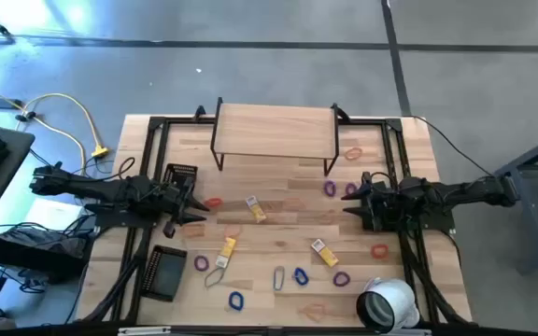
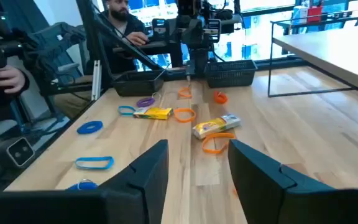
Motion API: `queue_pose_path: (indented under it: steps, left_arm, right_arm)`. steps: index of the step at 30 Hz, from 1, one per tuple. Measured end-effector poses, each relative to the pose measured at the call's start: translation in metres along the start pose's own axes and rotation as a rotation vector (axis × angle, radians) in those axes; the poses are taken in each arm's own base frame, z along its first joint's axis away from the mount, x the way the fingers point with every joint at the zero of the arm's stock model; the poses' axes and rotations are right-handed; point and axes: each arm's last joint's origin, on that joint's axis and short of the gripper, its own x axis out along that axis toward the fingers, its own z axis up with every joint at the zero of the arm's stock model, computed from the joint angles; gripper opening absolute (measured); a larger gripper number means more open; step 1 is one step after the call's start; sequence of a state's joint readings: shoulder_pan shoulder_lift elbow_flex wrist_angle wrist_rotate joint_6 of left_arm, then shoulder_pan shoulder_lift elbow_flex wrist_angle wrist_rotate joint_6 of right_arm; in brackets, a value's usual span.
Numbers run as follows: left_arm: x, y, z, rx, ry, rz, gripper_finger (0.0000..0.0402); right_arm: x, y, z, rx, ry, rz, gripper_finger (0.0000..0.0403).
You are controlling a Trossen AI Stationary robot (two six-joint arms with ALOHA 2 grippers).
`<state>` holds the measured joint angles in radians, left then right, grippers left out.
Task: Pick & Place Office Desk Supplies
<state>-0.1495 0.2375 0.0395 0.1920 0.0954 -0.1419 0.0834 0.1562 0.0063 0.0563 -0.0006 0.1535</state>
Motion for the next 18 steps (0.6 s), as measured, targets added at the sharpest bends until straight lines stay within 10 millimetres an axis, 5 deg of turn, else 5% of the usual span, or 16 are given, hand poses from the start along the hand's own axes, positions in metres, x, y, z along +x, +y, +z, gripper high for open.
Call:
queue_pose_path:
  steps: [8, 18]
  left_arm:
    - [0.0002, 0.0001, -0.0003, 0.086, 0.004, 0.001, 0.0123]
    - [0.0001, 0.0002, -0.0005, -0.021, 0.005, 0.006, 0.0123]
  right_arm:
    - [0.0000, 0.0000, 0.0003, 0.245, -0.003, -0.001, 0.0156]
    - [-0.0002, 0.0007, 0.0051, 0.173, -0.052, 0.011, 0.0156]
